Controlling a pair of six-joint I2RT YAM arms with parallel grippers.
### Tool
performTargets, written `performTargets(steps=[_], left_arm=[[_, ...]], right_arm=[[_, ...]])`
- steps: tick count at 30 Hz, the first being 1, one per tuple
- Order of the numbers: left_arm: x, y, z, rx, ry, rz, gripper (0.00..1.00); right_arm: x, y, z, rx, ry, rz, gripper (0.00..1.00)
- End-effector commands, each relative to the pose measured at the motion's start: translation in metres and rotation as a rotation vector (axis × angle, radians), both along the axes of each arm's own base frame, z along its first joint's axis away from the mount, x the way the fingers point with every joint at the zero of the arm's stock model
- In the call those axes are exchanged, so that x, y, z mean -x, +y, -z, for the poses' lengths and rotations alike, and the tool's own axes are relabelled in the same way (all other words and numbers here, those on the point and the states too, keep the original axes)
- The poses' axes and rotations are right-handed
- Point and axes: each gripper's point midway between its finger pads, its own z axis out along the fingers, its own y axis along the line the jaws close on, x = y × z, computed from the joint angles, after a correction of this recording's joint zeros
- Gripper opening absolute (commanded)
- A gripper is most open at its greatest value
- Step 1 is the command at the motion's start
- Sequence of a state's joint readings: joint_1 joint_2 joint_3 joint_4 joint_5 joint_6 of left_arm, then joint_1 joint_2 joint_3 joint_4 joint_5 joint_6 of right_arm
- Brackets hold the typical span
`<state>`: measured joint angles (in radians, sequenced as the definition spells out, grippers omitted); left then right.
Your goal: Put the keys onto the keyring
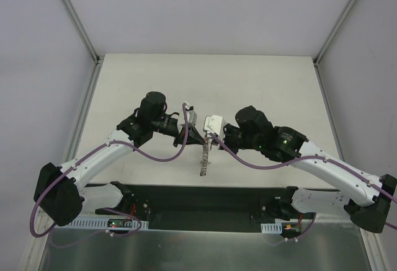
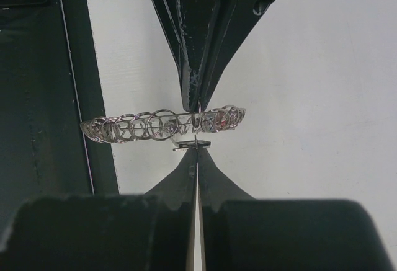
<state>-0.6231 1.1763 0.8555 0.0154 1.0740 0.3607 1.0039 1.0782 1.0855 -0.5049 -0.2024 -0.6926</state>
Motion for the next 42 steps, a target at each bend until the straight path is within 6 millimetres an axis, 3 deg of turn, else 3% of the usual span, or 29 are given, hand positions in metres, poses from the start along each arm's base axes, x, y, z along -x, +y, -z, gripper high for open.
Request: performTargets(steps=[1,42], left_arm=[[0.007,-0.005,-0.016,0.066,-0.08,0.069,0.0],[0.005,-0.005,-0.012,0.056,-0.1,0.046,0.0]], right_arm=[[0.003,0.01,-0.025,-0.079,-0.015,-0.029,0.01],[-0.008,0.011,-0.024,-0.092,-0.001,0.029,0.02]])
